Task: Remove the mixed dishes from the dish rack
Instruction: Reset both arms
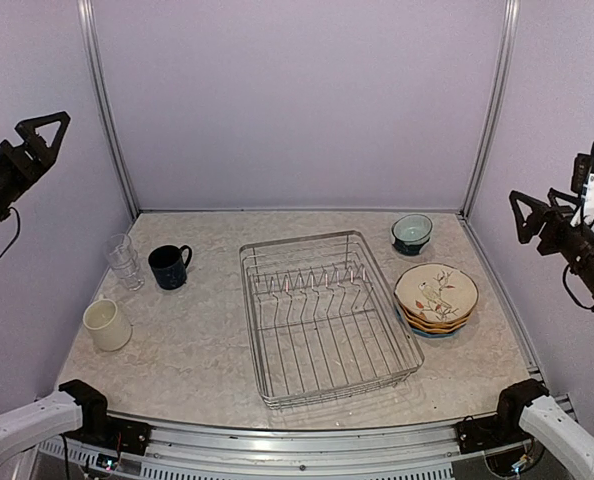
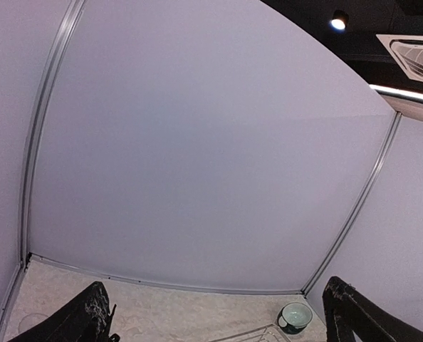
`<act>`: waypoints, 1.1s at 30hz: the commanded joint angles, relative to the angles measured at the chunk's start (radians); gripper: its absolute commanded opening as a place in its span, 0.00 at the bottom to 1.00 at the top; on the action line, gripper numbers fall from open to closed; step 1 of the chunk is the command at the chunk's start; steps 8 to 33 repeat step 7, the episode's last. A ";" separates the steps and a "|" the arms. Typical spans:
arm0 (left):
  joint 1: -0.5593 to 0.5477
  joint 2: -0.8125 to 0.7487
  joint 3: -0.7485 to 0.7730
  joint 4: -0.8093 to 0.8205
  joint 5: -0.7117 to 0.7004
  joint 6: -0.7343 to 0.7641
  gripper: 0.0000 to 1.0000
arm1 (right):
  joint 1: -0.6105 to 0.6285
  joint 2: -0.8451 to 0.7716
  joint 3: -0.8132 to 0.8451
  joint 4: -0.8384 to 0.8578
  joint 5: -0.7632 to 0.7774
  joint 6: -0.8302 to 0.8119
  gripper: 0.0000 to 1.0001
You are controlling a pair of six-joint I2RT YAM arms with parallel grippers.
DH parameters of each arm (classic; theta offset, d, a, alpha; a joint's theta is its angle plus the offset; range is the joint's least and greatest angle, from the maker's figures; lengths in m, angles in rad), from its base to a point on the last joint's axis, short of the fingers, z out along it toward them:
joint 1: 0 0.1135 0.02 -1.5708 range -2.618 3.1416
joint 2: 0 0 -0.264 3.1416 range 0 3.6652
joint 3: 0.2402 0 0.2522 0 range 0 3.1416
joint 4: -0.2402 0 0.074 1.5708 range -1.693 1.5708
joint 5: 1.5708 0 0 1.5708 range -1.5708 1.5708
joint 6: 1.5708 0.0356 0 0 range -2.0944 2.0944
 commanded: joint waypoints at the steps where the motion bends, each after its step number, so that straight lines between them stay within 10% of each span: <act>1: -0.004 -0.003 -0.024 -0.001 -0.045 0.042 0.99 | 0.002 -0.046 0.041 -0.023 -0.015 0.004 1.00; 33: -0.004 -0.005 -0.042 0.002 -0.028 0.042 0.99 | 0.001 -0.099 0.003 0.036 -0.045 0.032 1.00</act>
